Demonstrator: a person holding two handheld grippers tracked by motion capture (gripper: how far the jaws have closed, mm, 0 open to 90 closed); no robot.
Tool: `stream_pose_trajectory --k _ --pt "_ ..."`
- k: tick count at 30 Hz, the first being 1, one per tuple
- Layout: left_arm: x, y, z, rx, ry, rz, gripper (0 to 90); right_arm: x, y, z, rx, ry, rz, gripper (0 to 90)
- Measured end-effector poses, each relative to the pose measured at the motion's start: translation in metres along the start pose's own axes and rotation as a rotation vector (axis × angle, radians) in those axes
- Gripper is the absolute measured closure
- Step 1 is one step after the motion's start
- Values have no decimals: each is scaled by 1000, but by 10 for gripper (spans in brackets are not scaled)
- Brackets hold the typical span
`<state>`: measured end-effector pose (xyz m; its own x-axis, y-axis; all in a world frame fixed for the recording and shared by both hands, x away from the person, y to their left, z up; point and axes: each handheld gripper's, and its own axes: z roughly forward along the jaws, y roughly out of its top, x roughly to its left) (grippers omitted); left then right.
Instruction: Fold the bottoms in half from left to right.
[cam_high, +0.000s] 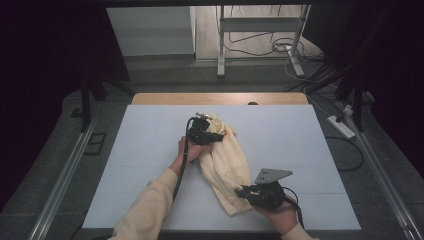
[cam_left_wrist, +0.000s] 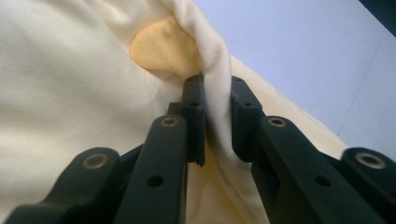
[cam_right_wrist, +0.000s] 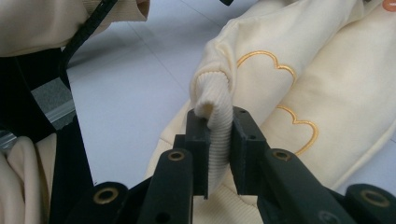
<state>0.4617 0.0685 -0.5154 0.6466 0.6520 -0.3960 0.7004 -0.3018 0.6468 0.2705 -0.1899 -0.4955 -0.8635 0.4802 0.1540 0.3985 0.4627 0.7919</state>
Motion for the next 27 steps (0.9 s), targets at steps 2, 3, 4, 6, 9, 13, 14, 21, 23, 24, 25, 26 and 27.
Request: stream_pose_trajectory --k 2,3,4,6,9,13,14,21,23,24,25,26,27 --pt "0 0 -1 -3 -6 -3 765 0 0 0 0 -3 -1 785" --pt "0 0 -2 -5 -11 -5 757 0 0 -1 1 -3 -2 784" --pt "0 0 -3 -7 -13 -4 739 0 0 -1 -2 -5 1 781" --pt "-1 -1 -7 -22 -9 -3 668 -1 0 -2 0 -10 3 769" --pt "-5 -1 -17 -69 -10 6 495 -3 -1 -5 -5 -24 14 614" --pt "-11 -4 -28 -88 14 50 415 -7 2 -12 -34 -45 51 471" --pt "-12 -4 -30 -91 21 60 397 -8 3 -13 -45 -57 55 449" --pt "-16 -12 -40 -101 13 88 366 -16 14 -19 -58 -111 50 411" --pt "-17 -15 -42 -102 16 96 359 -19 17 -19 -53 -126 45 411" --pt "-17 -16 -44 -103 18 97 356 -21 19 -18 -48 -140 43 411" --pt "-17 -17 -45 -103 21 100 350 -23 20 -17 -48 -149 41 412" --pt "-17 -19 -47 -103 24 103 349 -25 22 -17 -45 -161 37 413" --pt "-17 -20 -48 -106 24 101 348 -28 24 -15 -41 -165 36 417"
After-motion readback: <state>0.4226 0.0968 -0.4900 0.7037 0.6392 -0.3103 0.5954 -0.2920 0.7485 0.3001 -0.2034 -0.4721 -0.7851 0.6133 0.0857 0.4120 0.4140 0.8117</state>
